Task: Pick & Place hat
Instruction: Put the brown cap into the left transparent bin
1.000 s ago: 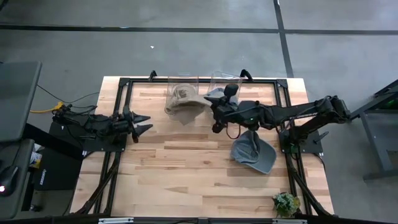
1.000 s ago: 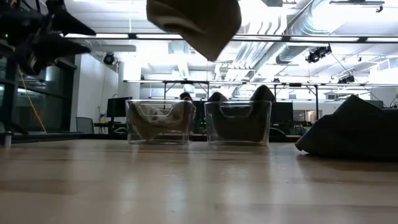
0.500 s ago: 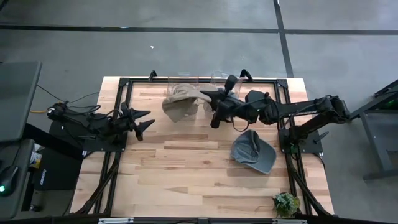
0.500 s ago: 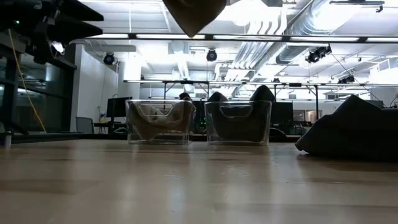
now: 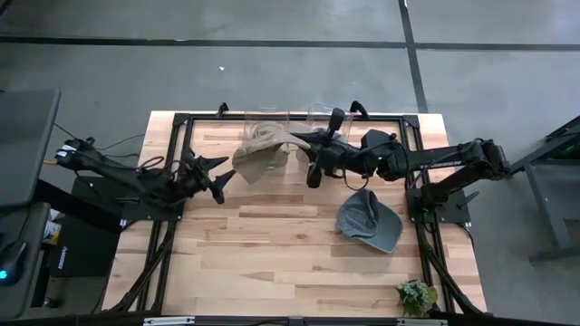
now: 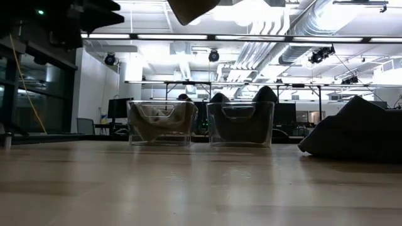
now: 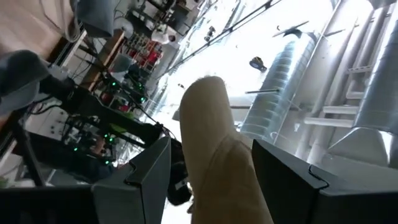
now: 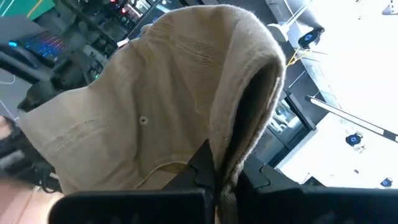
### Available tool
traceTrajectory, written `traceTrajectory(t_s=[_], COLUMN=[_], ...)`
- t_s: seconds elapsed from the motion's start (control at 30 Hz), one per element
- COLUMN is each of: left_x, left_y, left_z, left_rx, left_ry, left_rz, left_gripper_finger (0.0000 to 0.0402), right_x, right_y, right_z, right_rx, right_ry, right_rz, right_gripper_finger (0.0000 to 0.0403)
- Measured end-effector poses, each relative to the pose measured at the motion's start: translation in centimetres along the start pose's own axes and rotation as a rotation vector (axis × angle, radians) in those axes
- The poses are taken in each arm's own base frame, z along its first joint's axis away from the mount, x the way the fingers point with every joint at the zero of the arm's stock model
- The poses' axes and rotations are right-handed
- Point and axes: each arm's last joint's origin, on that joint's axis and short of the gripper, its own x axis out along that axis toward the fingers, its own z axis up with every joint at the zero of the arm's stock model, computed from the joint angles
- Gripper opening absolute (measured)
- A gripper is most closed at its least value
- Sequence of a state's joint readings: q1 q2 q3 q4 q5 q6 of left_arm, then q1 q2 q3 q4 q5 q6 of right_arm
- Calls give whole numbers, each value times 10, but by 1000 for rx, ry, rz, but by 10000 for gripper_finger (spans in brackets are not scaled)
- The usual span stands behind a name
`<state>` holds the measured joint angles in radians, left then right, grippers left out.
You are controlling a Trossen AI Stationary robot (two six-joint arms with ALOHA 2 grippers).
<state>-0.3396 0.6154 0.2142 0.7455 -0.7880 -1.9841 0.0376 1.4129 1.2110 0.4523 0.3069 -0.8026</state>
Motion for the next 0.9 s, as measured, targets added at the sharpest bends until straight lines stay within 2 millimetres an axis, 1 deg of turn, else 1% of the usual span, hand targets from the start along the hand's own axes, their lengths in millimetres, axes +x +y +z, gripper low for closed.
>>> traceTrajectory(t_s=[0.2, 0.3, 0.4, 0.47, 0.57, 0.63, 0.73, 0.9], left_x=[20, 36, 53, 65, 78, 84, 89, 93], left_y=[1, -1, -8, -8, -9, -13, -13, -18], left_z=[-3, -8, -16, -18, -20, -22, -23, -29], left_rx=[-35, -2, 14, 34, 52, 54, 40, 33], left_ry=[100, 119, 186, 186, 183, 223, 264, 281], left_rz=[-69, -74, -76, -70, -68, -73, -47, -59], left_gripper_finger=[207, 207, 207, 207, 207, 207, 207, 207], right_x=[0, 1, 1, 1, 1, 1, 2, 4], right_y=[-3, -4, -5, -6, -7, -8, -11, -16], right_z=[1, 1, 0, 0, 0, -2, -5, -8], right_rx=[26, 25, 25, 25, 24, 22, 18, -2], right_ry=[-26, -20, -16, -7, -2, 4, 30, 30], right_rz=[-22, -25, -32, -48, -63, -73, -100, -111], right_gripper_finger=[10, 10, 10, 10, 10, 10, 10, 10])
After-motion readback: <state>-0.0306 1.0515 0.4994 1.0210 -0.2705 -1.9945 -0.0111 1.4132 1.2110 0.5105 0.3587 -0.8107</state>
